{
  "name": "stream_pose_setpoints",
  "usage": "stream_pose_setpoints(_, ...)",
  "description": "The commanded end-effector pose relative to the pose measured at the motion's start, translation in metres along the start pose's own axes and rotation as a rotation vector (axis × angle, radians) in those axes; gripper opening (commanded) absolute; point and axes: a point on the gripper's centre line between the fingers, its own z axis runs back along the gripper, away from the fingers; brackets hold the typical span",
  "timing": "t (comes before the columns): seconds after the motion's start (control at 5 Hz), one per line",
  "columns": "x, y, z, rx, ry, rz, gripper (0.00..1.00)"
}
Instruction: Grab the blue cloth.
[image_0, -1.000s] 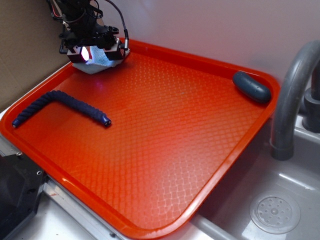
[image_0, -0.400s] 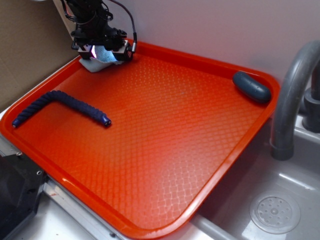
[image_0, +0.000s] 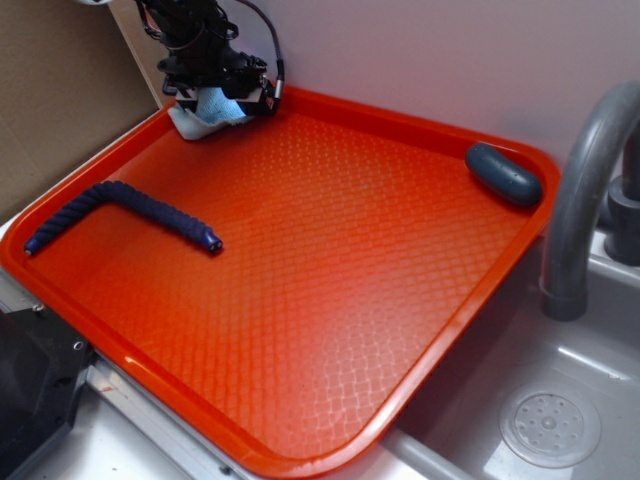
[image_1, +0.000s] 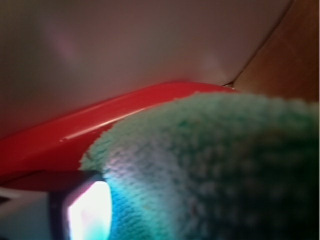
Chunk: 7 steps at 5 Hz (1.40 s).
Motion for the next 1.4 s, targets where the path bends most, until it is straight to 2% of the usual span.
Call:
stream_pose_setpoints(0.0, 0.002, 0.012, 0.026, 0.006, 0.055, 0.028, 0.00)
stream_pose_setpoints(0.2, 0.000, 0.020, 0.044, 0.031, 0.063, 0.065, 0.00)
stream_pose_setpoints(0.4, -0.010, 0.022, 0.061, 0.018, 0.107, 0.084, 0.00)
stream_pose_setpoints(0.6, -0.046, 0.007, 0.129, -0.101, 0.231, 0.006, 0.00)
stream_pose_setpoints(0.8, -0.068, -0.008, 0.197, -0.201, 0.308, -0.090, 0.00)
stream_pose_setpoints(1.0, -0.079, -0.025, 0.245, -0.257, 0.287, -0.160, 0.00)
stream_pose_setpoints(1.2, -0.091, -0.029, 0.253, -0.241, 0.216, -0.170, 0.00)
